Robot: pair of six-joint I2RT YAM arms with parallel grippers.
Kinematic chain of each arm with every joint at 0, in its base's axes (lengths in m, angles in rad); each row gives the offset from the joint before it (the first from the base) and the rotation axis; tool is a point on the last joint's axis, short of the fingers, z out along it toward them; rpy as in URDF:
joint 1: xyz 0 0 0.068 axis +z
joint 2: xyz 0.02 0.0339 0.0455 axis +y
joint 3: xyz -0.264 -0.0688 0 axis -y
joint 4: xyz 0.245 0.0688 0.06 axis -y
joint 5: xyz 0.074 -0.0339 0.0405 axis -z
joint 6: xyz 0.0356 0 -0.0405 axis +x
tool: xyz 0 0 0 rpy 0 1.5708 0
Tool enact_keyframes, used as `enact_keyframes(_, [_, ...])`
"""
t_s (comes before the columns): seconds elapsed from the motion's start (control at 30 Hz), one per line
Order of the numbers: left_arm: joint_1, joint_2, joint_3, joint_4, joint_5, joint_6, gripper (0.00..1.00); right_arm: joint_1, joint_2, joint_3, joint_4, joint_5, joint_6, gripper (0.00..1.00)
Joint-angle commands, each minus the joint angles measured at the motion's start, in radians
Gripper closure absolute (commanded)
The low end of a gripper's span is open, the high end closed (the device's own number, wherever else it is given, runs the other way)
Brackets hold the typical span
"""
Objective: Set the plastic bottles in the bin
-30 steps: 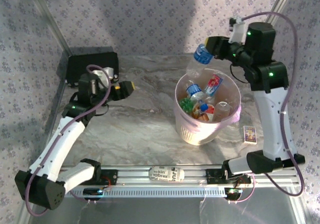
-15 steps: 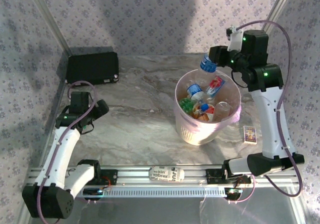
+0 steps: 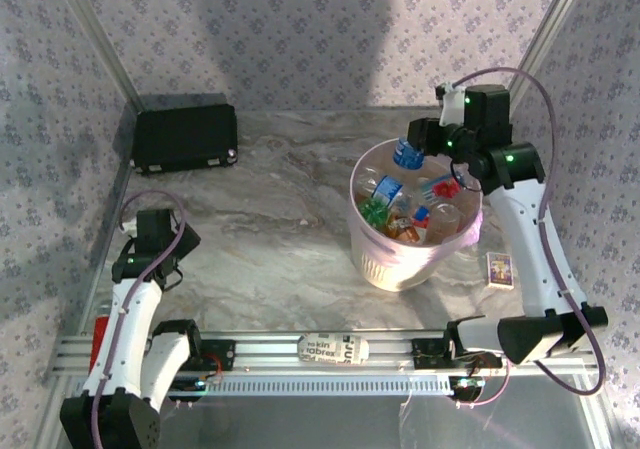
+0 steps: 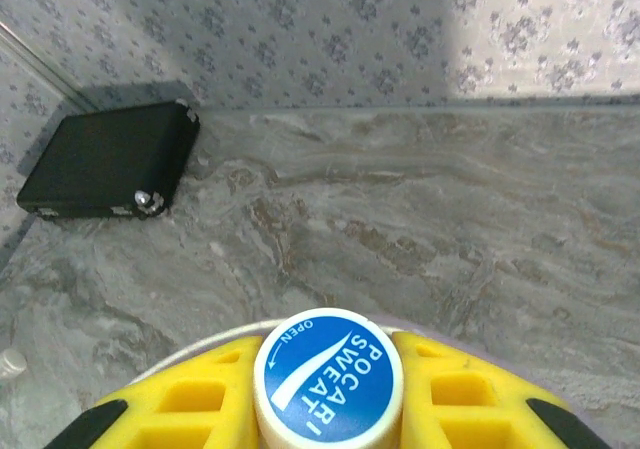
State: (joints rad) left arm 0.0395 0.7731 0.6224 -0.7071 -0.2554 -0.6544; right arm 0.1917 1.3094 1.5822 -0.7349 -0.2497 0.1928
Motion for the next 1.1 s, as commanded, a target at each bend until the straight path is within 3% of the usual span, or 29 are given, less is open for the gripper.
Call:
enact_keyframes(0.0, [0.013, -0.013, -0.020, 0.023, -0.021, -0.023, 0.00, 0.016, -0.038, -0.054, 0.033, -0.008, 0.016, 0.72])
enact_keyframes(0.3, [0.040, -0.025, -0.049, 0.055, -0.016, -0.026, 0.00, 0.025, -0.074, -0.145, 0.056, -0.013, 0.054, 0.68])
enact_keyframes(0.53, [0.043, -0.032, -0.043, 0.053, -0.073, -0.005, 0.00, 0.016, -0.091, -0.037, -0.017, -0.012, 0.041, 0.33])
enact_keyframes(0.67, [0.080, 0.006, -0.015, 0.039, -0.097, -0.016, 0.00, 0.014, -0.090, 0.019, -0.051, -0.030, 0.045, 0.20])
enact_keyframes(0.8, [0.154, 0.026, -0.015, 0.034, -0.007, -0.155, 0.00, 0.014, -0.093, 0.033, -0.049, -0.047, 0.058, 0.16])
enact_keyframes(1.07, [0.237, -0.056, -0.039, -0.053, 0.023, -0.519, 0.00, 0.012, -0.080, 0.048, -0.074, -0.055, 0.054, 0.16])
